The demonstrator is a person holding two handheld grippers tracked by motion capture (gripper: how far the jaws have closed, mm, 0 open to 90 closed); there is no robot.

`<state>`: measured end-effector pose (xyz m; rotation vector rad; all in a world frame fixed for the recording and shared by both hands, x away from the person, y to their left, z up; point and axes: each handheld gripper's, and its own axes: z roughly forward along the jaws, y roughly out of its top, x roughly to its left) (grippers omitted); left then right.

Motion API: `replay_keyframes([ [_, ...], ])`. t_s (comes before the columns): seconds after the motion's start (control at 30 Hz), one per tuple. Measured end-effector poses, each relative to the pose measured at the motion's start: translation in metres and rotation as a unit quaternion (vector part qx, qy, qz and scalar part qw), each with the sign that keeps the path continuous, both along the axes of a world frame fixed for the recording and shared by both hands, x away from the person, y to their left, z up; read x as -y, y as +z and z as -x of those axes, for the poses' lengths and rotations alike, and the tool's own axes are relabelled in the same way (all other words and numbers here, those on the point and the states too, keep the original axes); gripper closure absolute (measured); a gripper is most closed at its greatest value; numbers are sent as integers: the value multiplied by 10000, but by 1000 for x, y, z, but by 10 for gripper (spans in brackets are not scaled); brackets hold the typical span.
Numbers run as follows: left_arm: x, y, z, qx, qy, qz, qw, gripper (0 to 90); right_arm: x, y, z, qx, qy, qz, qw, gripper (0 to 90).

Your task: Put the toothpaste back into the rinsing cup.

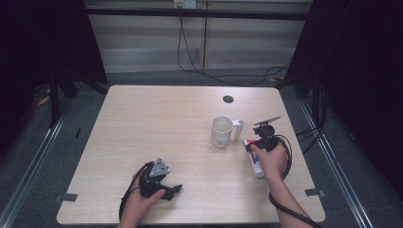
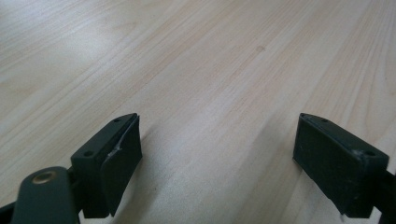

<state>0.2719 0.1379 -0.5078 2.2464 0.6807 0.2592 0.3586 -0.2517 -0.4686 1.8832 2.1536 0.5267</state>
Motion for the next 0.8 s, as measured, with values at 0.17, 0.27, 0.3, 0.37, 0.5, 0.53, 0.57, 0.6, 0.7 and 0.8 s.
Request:
replay_keyframes([
  [0.17,0,0,0,11,-1,17,10000,149,-3,2,-1,-86,-50,112,9999,539],
  [0.27,0,0,0,-2,-4,21,10000,150,-3,5,0,-80,-37,93,9999,632],
  [0.3,0,0,0,6,-5,-4,10000,150,-2,6,1,-64,-18,86,9999,669],
  [0.37,0,0,0,10,1,-6,10000,150,1,10,3,83,-33,9,10000,710],
  [0.5,0,0,0,5,-10,-3,10000,150,8,10,8,217,-74,-200,9995,727],
  [0.53,0,0,0,7,-7,-5,10000,150,9,10,9,246,-54,-240,9994,729],
  [0.57,0,0,0,9,-5,-5,10000,150,10,10,11,249,-44,-276,9993,730],
  [0.6,0,0,0,9,-3,-6,10000,150,12,10,12,314,-22,-344,9989,731],
  [0.7,0,0,0,11,-4,-7,10000,149,15,12,16,428,-56,-449,9981,733],
  [0.8,0,0,0,21,-6,-12,10000,149,18,16,20,596,-48,-590,9965,737],
])
